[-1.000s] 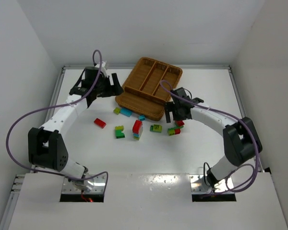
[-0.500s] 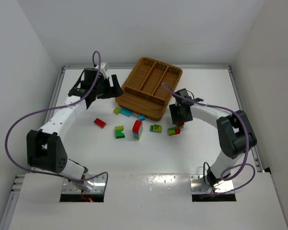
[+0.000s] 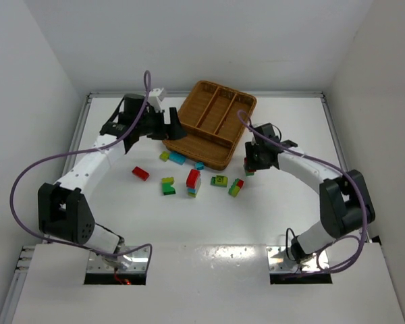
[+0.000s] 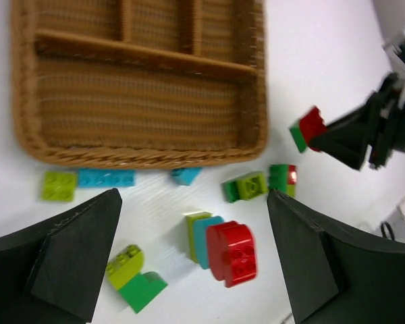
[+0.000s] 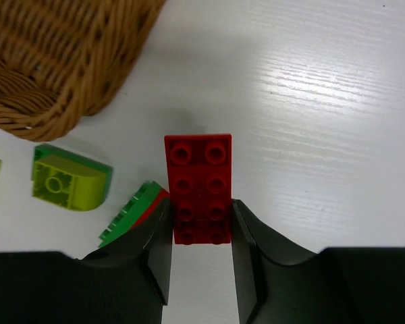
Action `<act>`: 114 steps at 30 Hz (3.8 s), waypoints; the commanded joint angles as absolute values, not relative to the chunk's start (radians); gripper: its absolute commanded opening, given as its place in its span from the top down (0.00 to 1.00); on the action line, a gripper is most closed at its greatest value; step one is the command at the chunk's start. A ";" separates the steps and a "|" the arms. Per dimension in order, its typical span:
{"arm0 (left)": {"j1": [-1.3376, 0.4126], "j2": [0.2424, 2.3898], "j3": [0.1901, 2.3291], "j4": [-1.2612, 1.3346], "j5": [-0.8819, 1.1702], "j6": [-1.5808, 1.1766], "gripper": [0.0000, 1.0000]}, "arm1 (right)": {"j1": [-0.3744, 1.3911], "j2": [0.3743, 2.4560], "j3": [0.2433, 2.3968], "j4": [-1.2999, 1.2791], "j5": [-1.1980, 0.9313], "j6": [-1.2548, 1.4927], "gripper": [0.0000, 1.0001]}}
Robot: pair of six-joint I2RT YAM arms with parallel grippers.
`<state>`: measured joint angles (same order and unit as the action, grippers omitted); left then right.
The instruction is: Sort the legos into containers by color
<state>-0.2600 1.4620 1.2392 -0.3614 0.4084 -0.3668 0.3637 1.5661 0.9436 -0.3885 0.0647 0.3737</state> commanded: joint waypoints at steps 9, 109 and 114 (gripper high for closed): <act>-0.308 1.470 1.267 -0.201 1.015 -0.318 0.06 | 0.244 1.258 0.914 -0.246 -0.454 0.527 0.83; -0.252 1.747 1.348 -0.126 1.100 -0.461 1.00 | 0.235 1.265 1.008 -0.274 -0.508 0.586 0.87; -0.219 1.798 1.477 -0.343 0.607 -0.453 1.00 | 0.244 1.304 1.074 -0.368 -0.327 0.586 0.84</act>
